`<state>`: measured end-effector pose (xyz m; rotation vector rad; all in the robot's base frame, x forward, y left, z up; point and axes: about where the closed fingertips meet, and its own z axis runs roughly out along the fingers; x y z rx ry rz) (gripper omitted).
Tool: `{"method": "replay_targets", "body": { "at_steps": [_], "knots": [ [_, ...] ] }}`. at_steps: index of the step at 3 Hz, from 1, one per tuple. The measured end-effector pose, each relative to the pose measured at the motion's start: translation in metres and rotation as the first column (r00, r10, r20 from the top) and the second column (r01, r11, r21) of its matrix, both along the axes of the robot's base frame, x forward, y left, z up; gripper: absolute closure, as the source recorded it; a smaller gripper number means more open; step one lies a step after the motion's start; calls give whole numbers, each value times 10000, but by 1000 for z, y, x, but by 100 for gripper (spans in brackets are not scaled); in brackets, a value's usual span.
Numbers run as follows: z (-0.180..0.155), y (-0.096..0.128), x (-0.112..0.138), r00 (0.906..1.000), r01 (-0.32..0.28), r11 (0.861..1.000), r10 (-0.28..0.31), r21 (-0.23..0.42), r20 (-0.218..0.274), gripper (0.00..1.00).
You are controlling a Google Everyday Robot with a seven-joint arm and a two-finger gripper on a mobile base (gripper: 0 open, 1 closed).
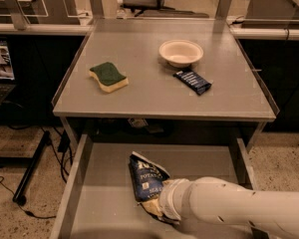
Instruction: Pick blue chip bag from top drawer and place on counter
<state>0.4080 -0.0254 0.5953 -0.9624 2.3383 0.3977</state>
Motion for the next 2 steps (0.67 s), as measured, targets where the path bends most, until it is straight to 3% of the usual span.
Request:
{"method": "replay_targets", "body": {
  "at_steps": [1,2],
  "knots": [
    [10,-2,0,9982,-604,9981,603,-98,-63,100],
    [54,-34,12,9865,-1487,9868,1525,-647,592,100]
  ]
}}
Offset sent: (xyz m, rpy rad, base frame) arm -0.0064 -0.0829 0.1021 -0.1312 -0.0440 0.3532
